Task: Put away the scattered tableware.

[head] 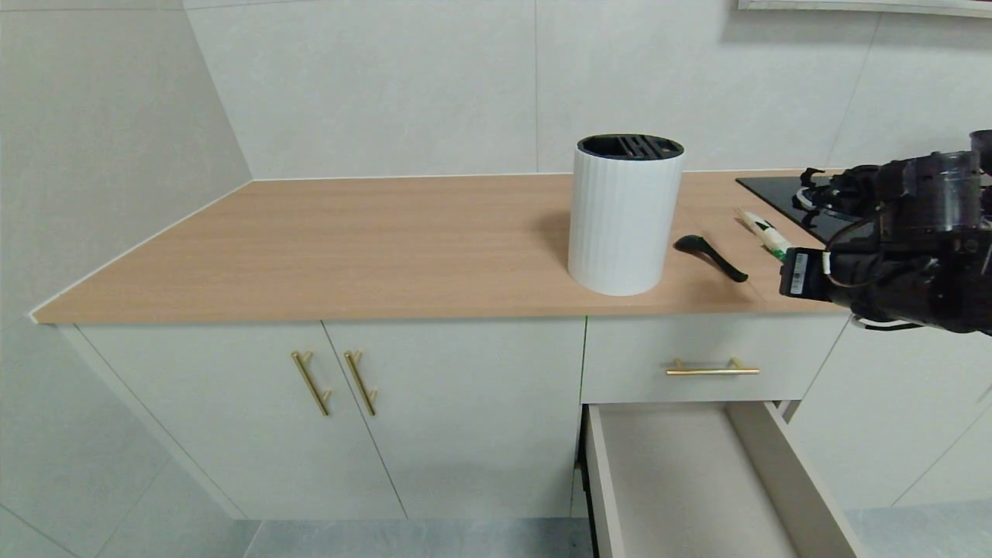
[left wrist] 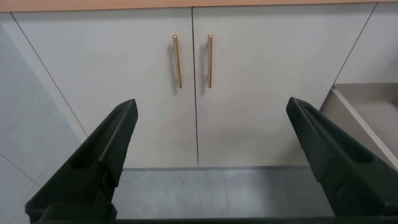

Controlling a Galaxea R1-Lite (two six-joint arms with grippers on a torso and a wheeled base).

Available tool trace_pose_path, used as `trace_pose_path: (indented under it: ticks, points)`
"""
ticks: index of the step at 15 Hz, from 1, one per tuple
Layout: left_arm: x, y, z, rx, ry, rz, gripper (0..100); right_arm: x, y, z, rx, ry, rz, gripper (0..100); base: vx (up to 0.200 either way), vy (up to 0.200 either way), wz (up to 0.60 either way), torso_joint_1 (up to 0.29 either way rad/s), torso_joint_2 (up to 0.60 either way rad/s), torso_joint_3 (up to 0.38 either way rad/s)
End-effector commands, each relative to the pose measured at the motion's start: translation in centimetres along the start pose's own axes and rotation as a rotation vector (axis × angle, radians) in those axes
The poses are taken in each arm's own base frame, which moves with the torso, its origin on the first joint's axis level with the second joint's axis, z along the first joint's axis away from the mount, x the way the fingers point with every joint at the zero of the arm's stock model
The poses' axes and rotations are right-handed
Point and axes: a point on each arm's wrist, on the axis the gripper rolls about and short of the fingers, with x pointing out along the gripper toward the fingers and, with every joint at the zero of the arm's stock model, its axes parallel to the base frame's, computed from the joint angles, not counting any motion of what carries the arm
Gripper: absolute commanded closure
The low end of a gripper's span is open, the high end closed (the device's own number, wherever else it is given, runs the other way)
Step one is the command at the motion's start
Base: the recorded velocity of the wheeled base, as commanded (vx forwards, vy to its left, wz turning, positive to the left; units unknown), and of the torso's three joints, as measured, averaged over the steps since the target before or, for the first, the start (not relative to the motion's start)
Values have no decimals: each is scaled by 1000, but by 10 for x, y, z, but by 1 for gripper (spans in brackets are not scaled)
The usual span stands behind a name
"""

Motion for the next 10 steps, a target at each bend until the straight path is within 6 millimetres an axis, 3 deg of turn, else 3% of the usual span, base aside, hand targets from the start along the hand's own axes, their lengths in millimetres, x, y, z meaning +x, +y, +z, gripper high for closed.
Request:
trace_pose_path:
  ticks: [1,3,10]
  points:
    - [0,0,0,0,1,1,0,-57,-11,6,4,-18,74,100,0,0,0,0,0,0]
    - [0,0,0,0,1,1,0,-81,-21,-3,-4,17,178,100,0,0,0,0,0,0]
    - [0,0,0,0,1,1,0,-127,-38,-19,-116,-33,294,100,0,0,0,0,0,0]
